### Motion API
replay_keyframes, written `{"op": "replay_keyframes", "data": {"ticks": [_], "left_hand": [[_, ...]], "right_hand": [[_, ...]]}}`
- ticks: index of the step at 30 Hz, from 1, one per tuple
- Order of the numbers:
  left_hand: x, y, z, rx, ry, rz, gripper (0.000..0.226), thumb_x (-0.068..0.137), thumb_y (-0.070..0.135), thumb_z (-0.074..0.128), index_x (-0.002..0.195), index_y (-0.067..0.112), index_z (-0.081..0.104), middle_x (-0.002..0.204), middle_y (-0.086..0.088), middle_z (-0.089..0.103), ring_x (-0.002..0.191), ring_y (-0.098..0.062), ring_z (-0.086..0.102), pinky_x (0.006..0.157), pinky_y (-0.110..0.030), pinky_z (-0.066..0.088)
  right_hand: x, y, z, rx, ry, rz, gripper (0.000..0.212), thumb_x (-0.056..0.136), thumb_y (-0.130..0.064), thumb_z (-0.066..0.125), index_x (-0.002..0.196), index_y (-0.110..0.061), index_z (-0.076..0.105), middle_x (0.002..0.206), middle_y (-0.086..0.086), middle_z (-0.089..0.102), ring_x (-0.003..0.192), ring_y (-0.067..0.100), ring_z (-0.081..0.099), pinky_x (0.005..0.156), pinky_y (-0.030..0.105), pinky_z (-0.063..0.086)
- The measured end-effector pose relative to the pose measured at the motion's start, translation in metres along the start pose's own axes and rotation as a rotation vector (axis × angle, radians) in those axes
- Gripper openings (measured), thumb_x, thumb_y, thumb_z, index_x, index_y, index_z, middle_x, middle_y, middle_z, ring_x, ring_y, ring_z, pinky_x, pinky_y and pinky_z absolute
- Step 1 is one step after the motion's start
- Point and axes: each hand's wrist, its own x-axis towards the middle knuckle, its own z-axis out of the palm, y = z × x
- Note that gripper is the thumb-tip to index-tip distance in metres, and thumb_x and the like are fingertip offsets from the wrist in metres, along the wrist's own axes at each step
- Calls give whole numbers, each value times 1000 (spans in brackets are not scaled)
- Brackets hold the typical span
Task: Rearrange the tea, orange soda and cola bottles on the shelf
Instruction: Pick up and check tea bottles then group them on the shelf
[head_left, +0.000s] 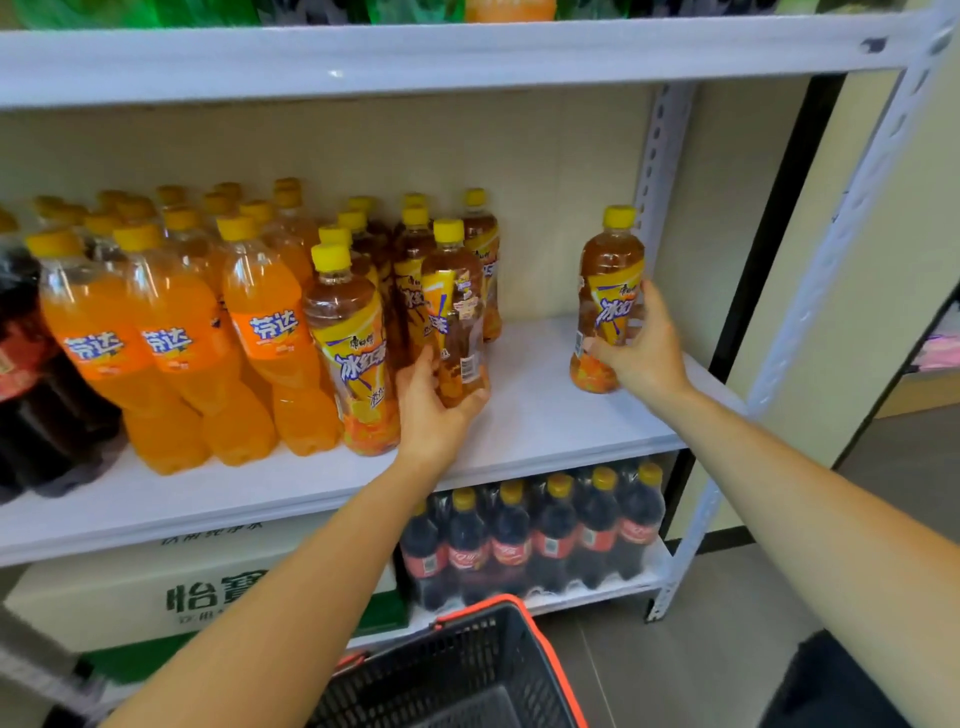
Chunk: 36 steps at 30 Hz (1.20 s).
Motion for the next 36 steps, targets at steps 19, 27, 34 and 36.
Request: {"op": "replay_keyframes", "data": {"ticks": [19, 27, 34, 36], "left_hand": [[52, -7, 23, 97, -212, 64, 70, 84, 24, 83, 145, 18, 51, 133, 2, 65, 122, -16, 62, 108, -43, 51], [69, -26, 39, -25, -255, 59, 71, 80, 28, 84, 141, 20, 50, 132, 5, 66, 119, -9, 65, 103, -33, 53], [69, -25, 37, -136, -268, 32, 67, 75, 27, 85, 134, 22, 53, 125, 8, 69, 111, -4, 68, 96, -25, 55], [66, -23, 35, -159, -258, 15, 62, 80, 14, 85, 133, 19, 54, 125, 2, 70, 111, -9, 69, 98, -31, 56]], "right_hand": [[85, 64, 3, -351, 154, 159, 53, 78, -30, 87, 125, -16, 68, 117, 11, 73, 108, 34, 67, 78, 30, 44], [135, 79, 17, -487, 239, 252, 68, 75, -39, 88, 126, -5, 59, 127, 19, 64, 116, 38, 63, 94, 45, 52], [128, 76, 21, -370, 244, 312, 74, 69, -40, 92, 124, -4, 57, 127, 17, 61, 115, 35, 61, 92, 41, 50], [112, 70, 22, -294, 234, 303, 71, 71, -32, 92, 125, -1, 57, 128, 17, 58, 115, 31, 59, 96, 37, 50]]}}
